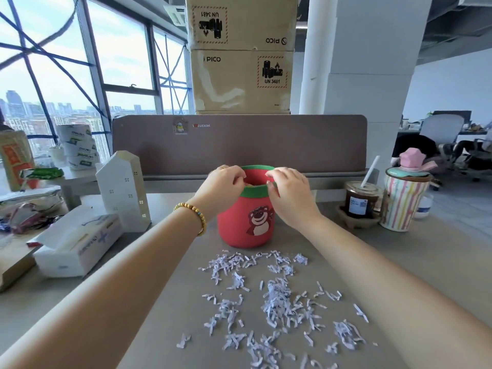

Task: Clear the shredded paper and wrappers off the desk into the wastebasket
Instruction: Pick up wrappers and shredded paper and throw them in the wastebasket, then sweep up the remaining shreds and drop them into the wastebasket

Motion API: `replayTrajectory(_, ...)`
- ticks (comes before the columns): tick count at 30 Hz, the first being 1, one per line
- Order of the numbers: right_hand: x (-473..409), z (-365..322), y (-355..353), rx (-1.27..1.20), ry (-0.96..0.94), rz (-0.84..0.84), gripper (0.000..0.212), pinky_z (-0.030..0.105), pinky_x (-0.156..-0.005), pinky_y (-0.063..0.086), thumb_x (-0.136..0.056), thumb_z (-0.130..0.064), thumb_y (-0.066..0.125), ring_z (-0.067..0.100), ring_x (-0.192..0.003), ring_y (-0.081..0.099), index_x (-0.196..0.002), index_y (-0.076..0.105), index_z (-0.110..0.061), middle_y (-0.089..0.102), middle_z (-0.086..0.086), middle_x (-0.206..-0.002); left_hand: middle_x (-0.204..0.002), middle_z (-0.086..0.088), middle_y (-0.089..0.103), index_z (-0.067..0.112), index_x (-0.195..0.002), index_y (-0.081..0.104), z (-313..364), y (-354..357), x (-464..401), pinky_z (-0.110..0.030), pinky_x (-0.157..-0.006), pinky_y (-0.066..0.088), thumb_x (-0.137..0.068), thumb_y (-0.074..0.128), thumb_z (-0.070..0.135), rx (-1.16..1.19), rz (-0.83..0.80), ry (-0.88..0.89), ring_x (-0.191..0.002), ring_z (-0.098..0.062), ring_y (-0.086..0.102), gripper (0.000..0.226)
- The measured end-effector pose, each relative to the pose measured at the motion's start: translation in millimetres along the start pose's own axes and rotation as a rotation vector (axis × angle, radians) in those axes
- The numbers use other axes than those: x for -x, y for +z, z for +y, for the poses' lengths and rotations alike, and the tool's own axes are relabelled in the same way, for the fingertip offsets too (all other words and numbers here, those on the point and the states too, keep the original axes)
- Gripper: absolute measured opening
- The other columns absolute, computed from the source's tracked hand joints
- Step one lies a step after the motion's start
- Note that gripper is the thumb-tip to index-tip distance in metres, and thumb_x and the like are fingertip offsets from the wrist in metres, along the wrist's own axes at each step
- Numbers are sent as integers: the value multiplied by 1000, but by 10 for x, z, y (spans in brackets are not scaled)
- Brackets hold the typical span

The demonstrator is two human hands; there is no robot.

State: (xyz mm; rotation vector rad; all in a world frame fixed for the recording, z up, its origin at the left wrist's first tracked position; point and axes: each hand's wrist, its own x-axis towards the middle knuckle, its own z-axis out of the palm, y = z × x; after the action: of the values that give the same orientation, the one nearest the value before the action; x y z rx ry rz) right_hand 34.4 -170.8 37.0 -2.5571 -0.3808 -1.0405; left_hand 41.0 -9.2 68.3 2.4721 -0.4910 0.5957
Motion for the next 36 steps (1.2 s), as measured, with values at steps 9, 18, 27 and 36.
replayTrajectory(9,1312,300,-238,26,199,-243,31,34,-101,35,-95,-16,42,24,-122,48,-122,55,-8,59,7,-127,-123,-12,55,10,-122,55,240,468,1130,-37,-99,44,-93,40,14,-14,-180,-33,-114,-30,51,33)
replayTrajectory(18,2229,722,-707,23,589,-339,42,35,-110,29,-99,-25,34,25,-135,37,-138,40,-9,43,10,-146,-147,-6,37,18,-135,39,467,869,1966,-40,-114,26,-96,36,33,-242,-418,11,-133,-29,37,42)
replayTrajectory(27,2599,488,-962,31,408,-707,98,41,-121,3,-73,-82,8,17,-148,-8,-150,-3,-20,-9,1,-160,-159,-4,-8,28,-147,12,435,865,2338,-58,-116,-5,-93,21,53,-369,-463,-145,-147,-26,-9,60)
replayTrajectory(36,2529,298,-750,219,293,-830,99,47,-118,-11,-74,-81,15,16,-143,-26,-147,-18,-22,-26,1,-156,-158,-8,-12,27,-149,2,498,994,2273,-55,-116,-11,-91,17,60,-370,-509,-177,-146,-22,-16,68)
